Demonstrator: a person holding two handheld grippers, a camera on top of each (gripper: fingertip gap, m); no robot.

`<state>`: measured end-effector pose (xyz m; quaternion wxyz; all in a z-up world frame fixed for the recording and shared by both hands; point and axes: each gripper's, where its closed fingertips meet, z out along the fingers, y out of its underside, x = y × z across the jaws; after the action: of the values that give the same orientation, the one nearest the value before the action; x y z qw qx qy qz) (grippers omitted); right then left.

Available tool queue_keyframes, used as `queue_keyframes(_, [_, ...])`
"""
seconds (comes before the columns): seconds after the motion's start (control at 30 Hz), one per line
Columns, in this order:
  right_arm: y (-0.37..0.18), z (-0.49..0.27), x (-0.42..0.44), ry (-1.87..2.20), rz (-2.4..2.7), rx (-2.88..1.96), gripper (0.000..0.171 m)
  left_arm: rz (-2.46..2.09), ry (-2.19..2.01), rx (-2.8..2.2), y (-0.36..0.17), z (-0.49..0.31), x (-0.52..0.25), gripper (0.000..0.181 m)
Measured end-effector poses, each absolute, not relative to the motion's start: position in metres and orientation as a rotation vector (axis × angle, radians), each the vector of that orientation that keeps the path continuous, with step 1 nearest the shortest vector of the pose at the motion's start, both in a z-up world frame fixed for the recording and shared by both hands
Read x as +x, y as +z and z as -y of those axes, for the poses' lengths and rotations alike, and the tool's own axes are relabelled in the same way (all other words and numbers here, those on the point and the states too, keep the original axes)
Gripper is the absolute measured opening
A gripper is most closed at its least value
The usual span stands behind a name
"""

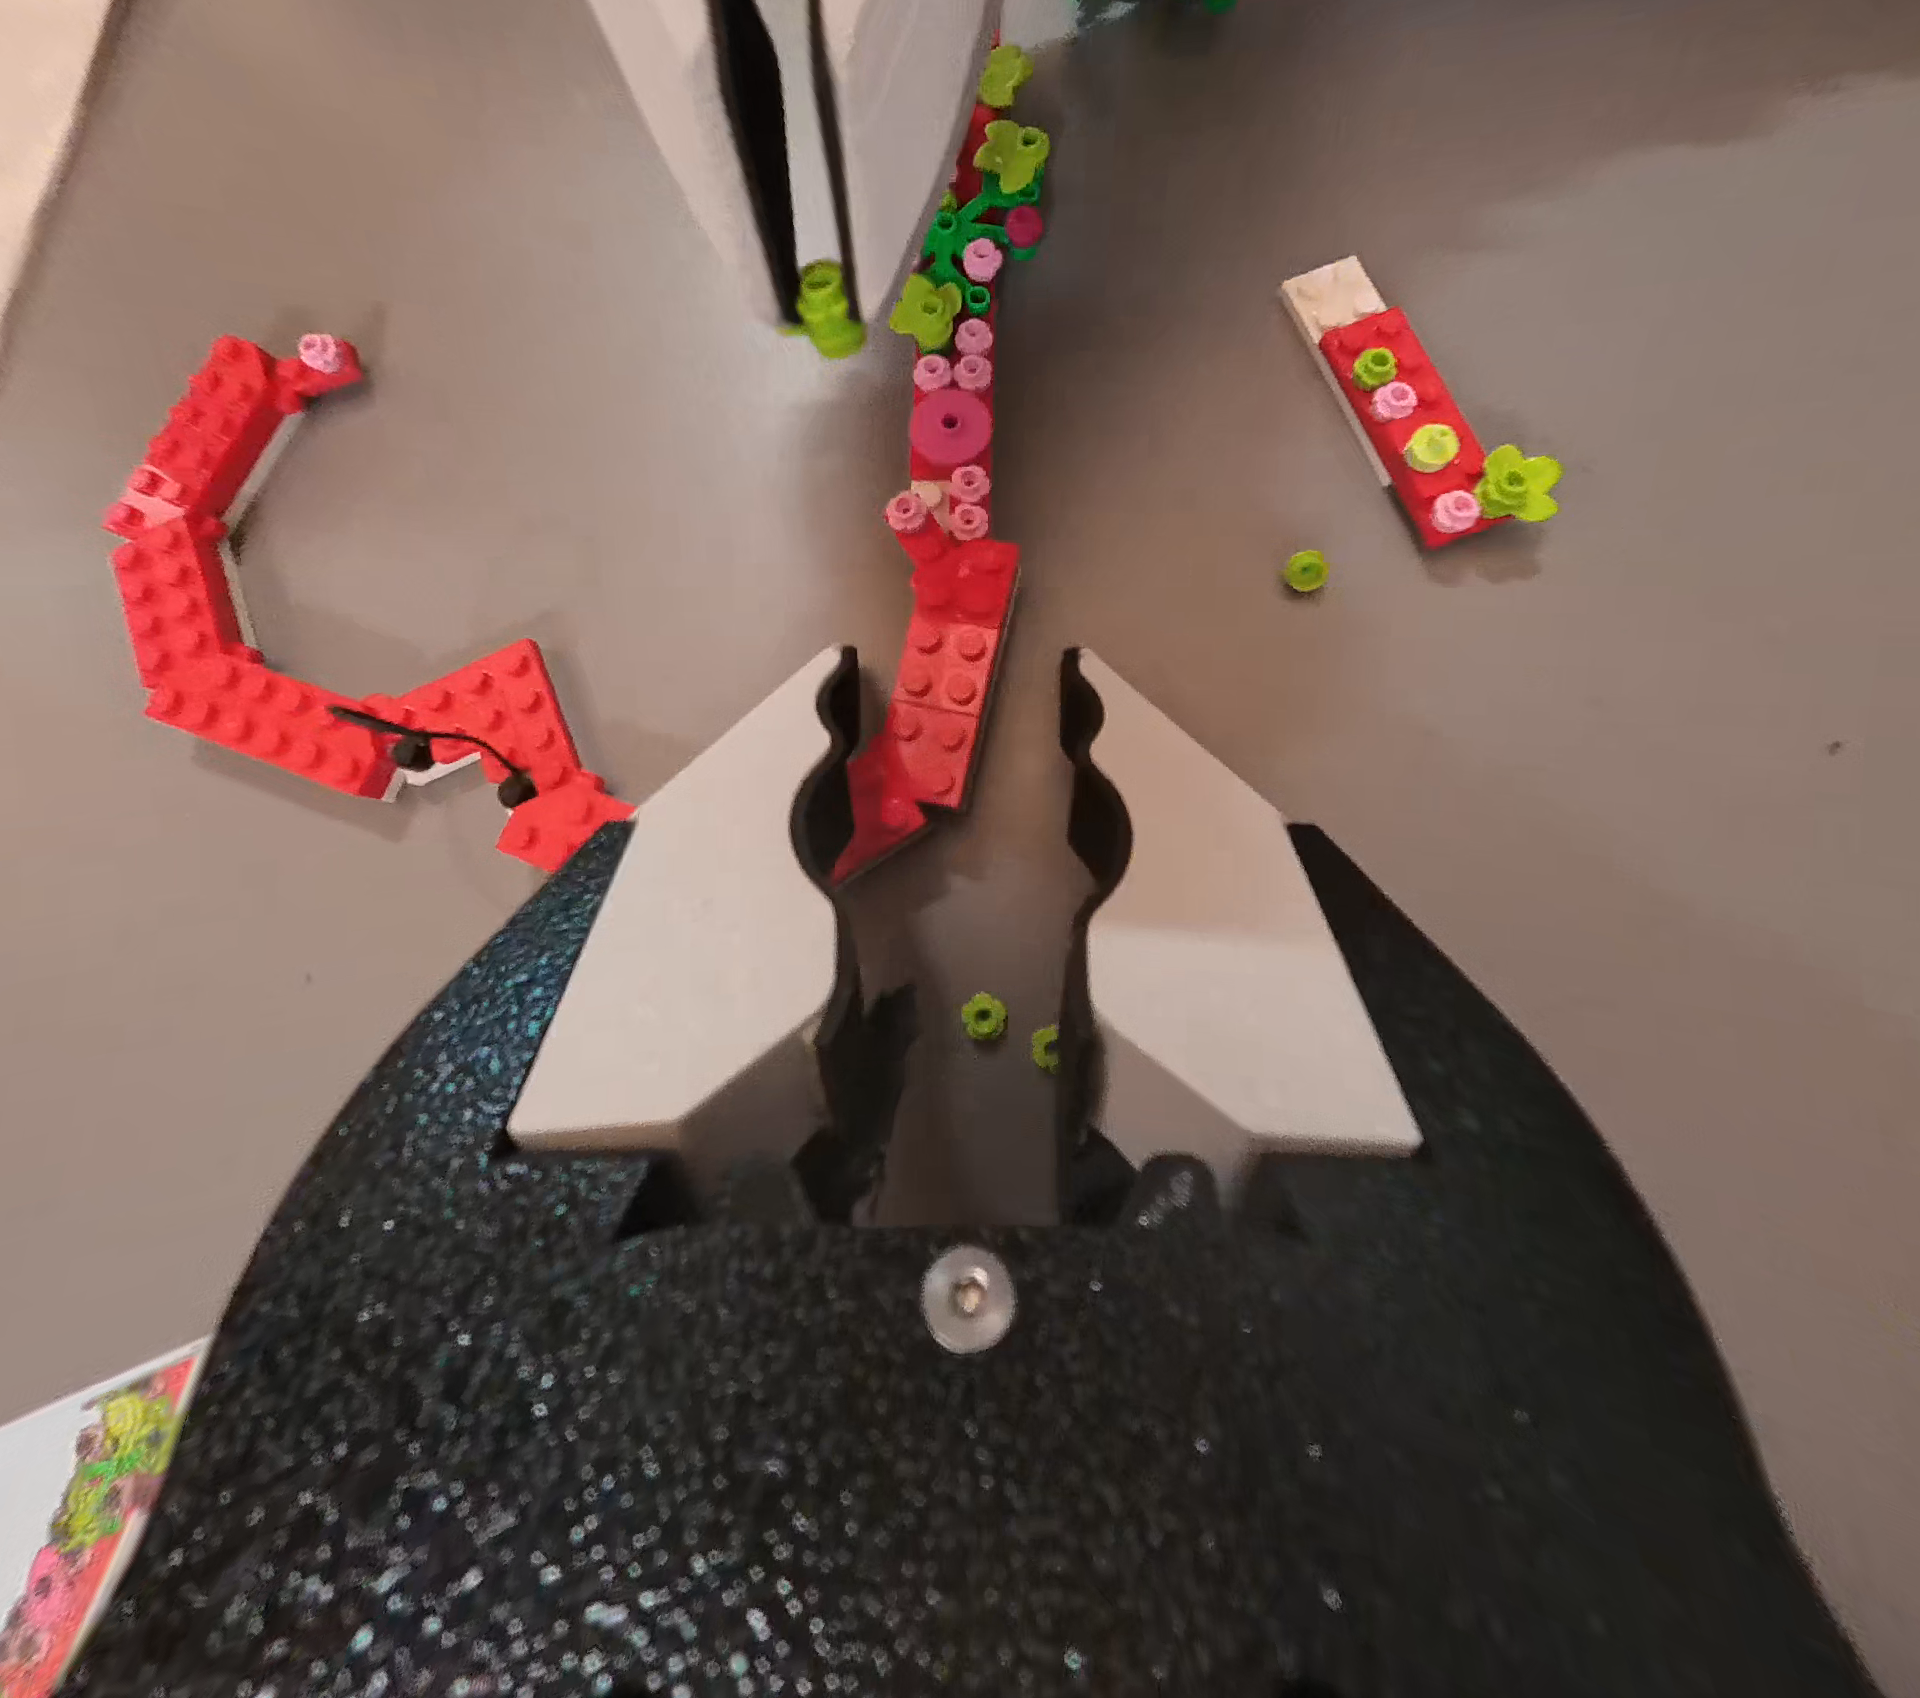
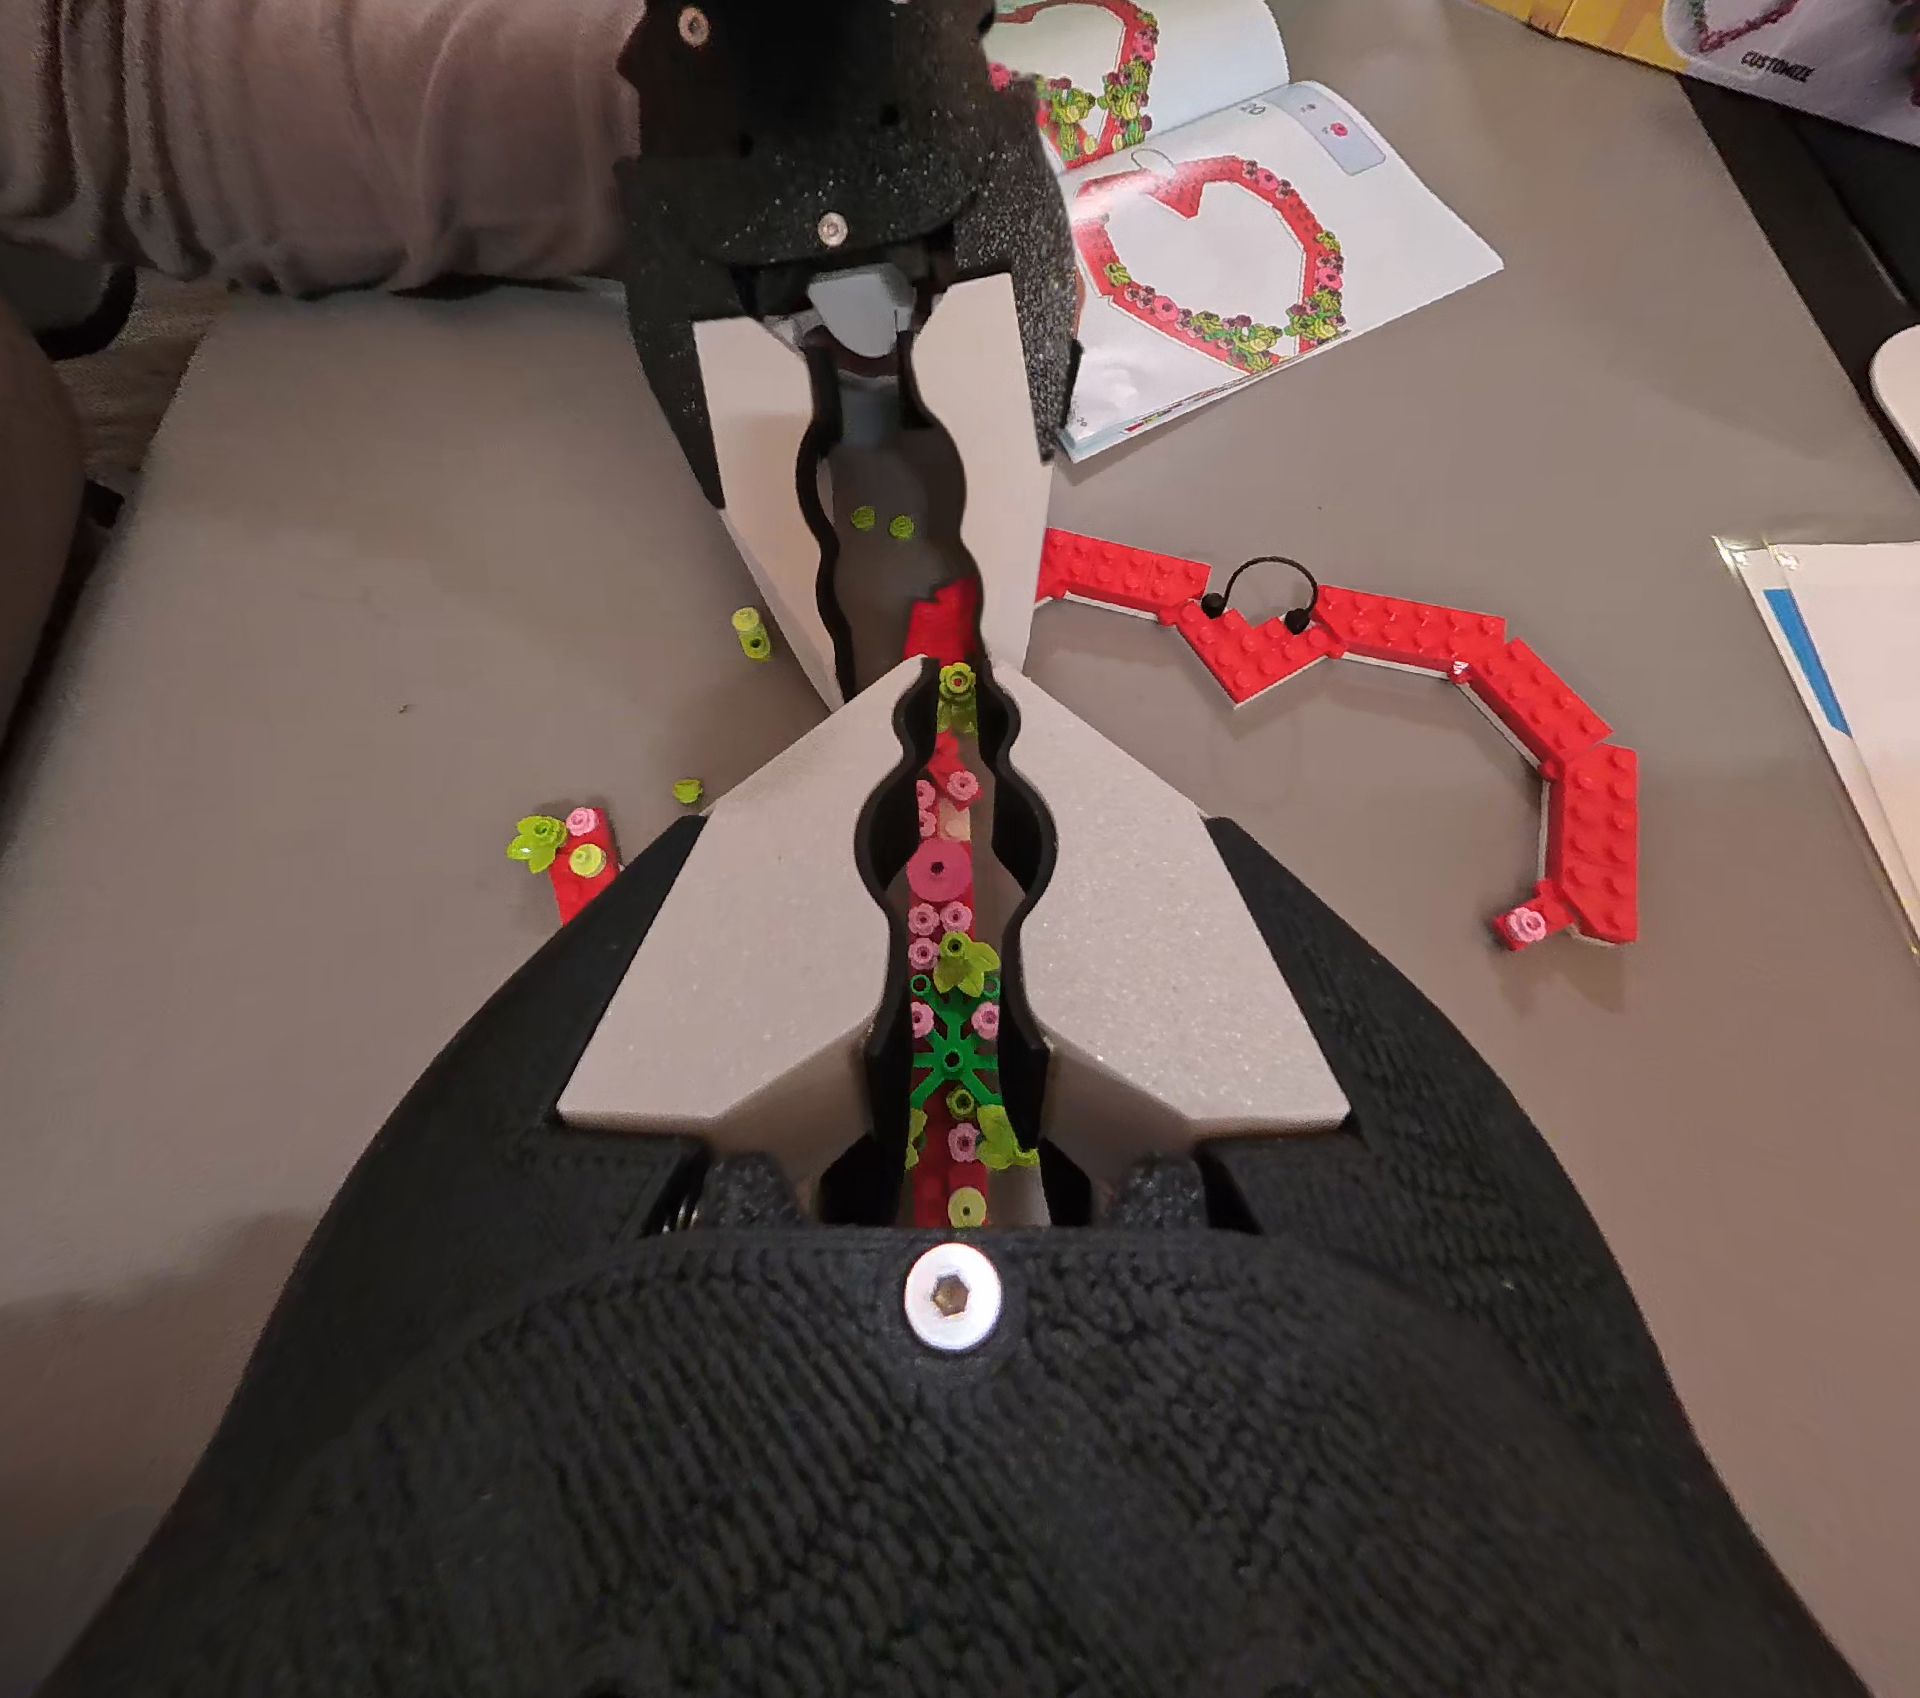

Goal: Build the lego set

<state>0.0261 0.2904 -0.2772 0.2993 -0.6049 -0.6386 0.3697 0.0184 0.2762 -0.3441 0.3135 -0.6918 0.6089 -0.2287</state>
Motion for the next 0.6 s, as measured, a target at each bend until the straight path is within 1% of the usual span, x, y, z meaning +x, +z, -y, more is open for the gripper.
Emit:
queue_keyframes(0.03, [-0.2769,-0.2909,0.0265,0.982,1.693,-1.606,0.005,-1.608,-0.620,-1.837,-0.3446,-0.2762,0.0177,0.037])
queue_keyframes(0.6, [-0.2746,-0.2934,0.0291,0.967,1.684,-1.605,0.006,-1.603,-0.691,-1.852,-0.3451,-0.2744,0.0138,0.024])
